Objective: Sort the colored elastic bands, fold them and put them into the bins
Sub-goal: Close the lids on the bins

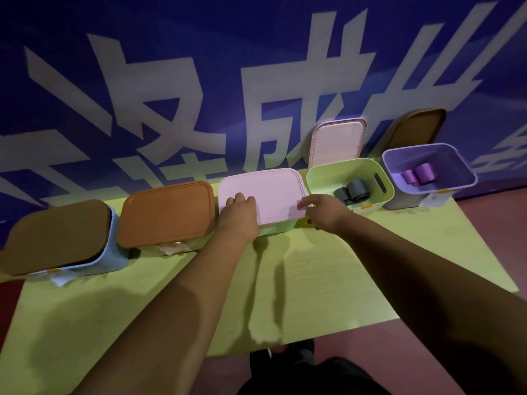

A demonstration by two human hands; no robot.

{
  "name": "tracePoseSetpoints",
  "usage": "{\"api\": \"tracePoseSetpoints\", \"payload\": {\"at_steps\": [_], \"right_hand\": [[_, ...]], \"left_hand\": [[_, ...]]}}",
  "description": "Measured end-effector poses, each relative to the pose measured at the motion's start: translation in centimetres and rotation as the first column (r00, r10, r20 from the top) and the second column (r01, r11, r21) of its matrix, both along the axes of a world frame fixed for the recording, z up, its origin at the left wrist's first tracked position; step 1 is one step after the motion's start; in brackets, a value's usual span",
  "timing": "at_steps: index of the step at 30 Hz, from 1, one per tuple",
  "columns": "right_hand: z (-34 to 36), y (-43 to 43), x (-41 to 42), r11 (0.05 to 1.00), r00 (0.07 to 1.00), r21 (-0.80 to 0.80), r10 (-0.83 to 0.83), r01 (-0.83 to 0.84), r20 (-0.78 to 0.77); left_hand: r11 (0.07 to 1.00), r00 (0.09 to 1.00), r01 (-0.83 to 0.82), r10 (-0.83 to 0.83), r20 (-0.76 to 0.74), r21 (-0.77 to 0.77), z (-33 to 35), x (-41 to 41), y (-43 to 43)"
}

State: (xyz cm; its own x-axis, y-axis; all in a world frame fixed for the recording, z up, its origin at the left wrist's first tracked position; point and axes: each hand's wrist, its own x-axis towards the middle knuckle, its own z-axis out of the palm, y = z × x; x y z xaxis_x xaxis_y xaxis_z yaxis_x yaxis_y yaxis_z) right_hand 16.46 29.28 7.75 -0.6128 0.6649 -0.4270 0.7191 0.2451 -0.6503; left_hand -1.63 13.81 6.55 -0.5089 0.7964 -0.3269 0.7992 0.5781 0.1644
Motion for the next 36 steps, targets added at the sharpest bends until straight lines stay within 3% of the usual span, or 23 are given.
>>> {"api": "tracePoseSetpoints", "payload": {"at_steps": [5,10,16,23,28,33,36], "right_hand": [[2.0,1.9,1.4,0.968,0.975,-0.148,-0.215,0.204,-0.062],[3.2,7.2,4.2,0.939,0.940,-0.181,-0.318,0.294,-0.124],[2.4,15.3,6.6,0.885,0.886,-0.276,-0.429,0.374,-0.177],[0.3,23.5,10.3,0.901,0.914,-0.327,-0.358,0.285,-0.191],[0.1,27.3,11.9,0.926,0.949,-0.311,-0.273,0.214,-0.160],[0.4,28.9,12.4,0.963,0.985,-0.262,-0.108,0.070,-0.133],[0.5,29.0,12.3,0.920,0.960,-0.366,-0.219,0.143,-0.176]], "left_hand": [[0.993,0.990,-0.063,0.050,0.131,0.097,1.9,1.2,3.8],[0.967,0.969,-0.060,-0.004,0.249,0.249,4.2,3.5,10.1],[0.916,0.985,-0.028,-0.044,0.170,0.401,6.8,7.2,20.0],[0.947,1.000,0.019,-0.024,0.013,0.321,6.1,9.1,30.0],[0.968,0.994,-0.078,0.093,-0.050,0.238,5.5,9.5,33.0],[0.922,0.955,-0.272,0.295,-0.043,0.276,4.8,10.0,33.0],[0.859,0.914,-0.386,0.406,0.009,0.336,5.3,10.0,31.8]]}}
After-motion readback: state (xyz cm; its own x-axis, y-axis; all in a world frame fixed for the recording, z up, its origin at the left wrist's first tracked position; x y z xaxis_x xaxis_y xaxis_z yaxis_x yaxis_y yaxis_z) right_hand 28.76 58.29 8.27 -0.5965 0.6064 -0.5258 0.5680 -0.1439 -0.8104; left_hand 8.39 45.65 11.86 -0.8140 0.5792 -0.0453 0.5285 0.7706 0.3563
